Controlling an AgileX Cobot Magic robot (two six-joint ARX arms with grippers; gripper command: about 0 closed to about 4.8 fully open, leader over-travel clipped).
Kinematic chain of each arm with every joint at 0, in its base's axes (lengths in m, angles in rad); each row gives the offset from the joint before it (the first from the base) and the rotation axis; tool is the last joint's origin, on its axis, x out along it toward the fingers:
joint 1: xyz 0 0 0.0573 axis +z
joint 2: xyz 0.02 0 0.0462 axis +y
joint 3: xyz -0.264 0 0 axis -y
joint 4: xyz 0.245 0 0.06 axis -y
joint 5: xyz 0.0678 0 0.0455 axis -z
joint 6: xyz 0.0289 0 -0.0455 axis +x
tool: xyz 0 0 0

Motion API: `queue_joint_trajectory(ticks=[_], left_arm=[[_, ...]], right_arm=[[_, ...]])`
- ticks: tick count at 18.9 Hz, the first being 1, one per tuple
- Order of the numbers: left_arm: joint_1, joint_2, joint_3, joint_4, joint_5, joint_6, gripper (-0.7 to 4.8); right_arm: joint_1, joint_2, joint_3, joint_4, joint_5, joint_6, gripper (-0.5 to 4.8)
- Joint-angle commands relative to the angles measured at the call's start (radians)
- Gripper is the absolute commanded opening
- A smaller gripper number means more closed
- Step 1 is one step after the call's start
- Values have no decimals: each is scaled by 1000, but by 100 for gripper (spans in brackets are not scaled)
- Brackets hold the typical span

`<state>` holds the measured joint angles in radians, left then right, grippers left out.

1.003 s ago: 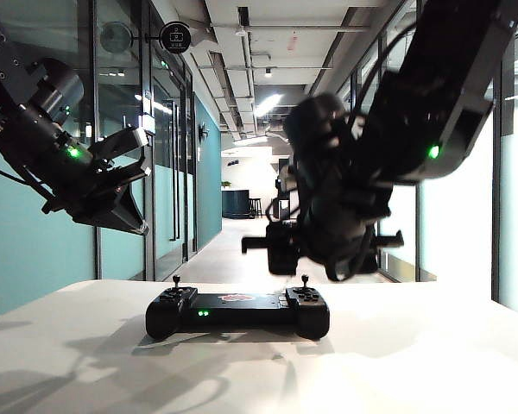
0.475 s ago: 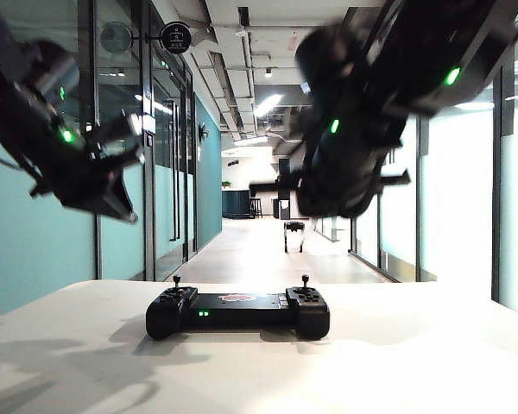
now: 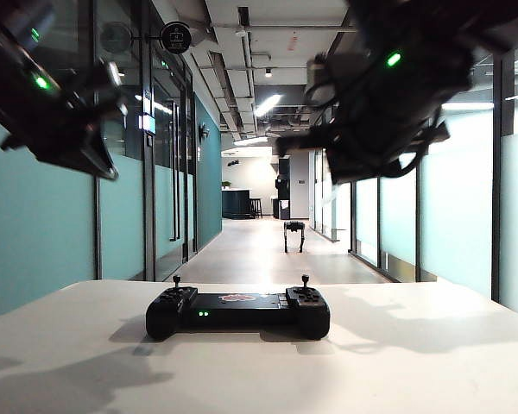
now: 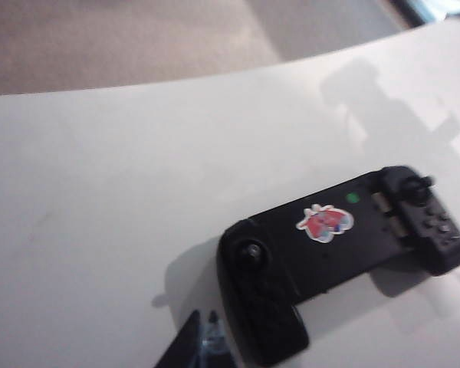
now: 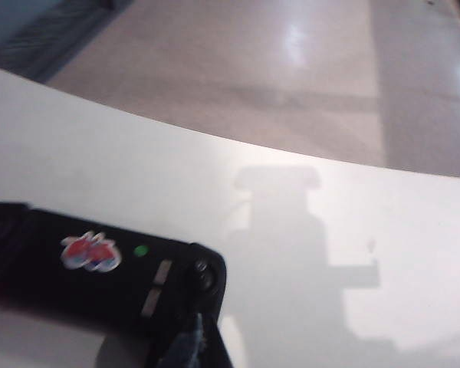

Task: Push the left joystick on the remote control sitting on the white table forward to make the robot dog walk in a straight line until it approaches the door.

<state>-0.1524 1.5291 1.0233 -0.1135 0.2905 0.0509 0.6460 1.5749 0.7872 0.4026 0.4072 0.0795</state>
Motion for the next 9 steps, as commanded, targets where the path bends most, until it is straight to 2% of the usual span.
queue_joint_trajectory(ticks=[1, 5, 9], left_arm=[[-1, -97, -74, 14, -42, -7, -6], [-1, -286, -229, 74, -92, -27, -6], [-2, -512, -410, 127, -148, -26, -6]], right_arm=[[1, -87, -53, 12, -37, -35, -1], [1, -217, -131, -4, -89, -58, -1], [1, -319, -192, -24, -97, -70, -1]])
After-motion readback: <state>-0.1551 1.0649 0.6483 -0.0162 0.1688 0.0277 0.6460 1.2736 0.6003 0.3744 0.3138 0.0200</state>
